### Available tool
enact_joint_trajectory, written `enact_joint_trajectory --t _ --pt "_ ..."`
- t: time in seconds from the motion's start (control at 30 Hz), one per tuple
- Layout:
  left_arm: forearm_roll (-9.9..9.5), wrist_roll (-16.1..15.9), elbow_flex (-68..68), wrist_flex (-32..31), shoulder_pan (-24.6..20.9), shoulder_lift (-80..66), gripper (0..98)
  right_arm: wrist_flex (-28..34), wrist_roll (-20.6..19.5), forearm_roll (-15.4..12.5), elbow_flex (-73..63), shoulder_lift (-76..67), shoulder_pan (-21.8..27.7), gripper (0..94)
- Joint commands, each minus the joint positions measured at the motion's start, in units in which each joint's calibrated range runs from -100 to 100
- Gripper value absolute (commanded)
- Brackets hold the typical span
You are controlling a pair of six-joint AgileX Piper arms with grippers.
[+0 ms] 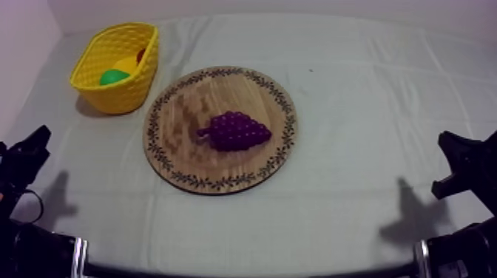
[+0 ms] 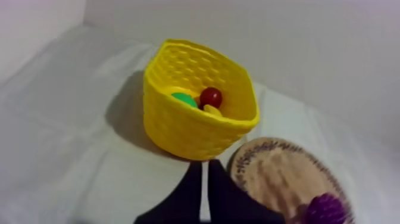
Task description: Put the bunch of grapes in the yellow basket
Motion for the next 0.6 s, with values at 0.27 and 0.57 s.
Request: enact_joint_trajectory --t 0.27,0.57 --pt "0.71 -10.05 -1.85 3.63 -0.09 0.49 4.3 -0.03 0.01 0.01 -0.03 -0.01 0.02 0.4" --pt "5.62 -16.81 -28.1 7.94 0.52 20.56 0.2 -0.03 -0.03 0.01 -0.03 -0.01 0.02 0.4"
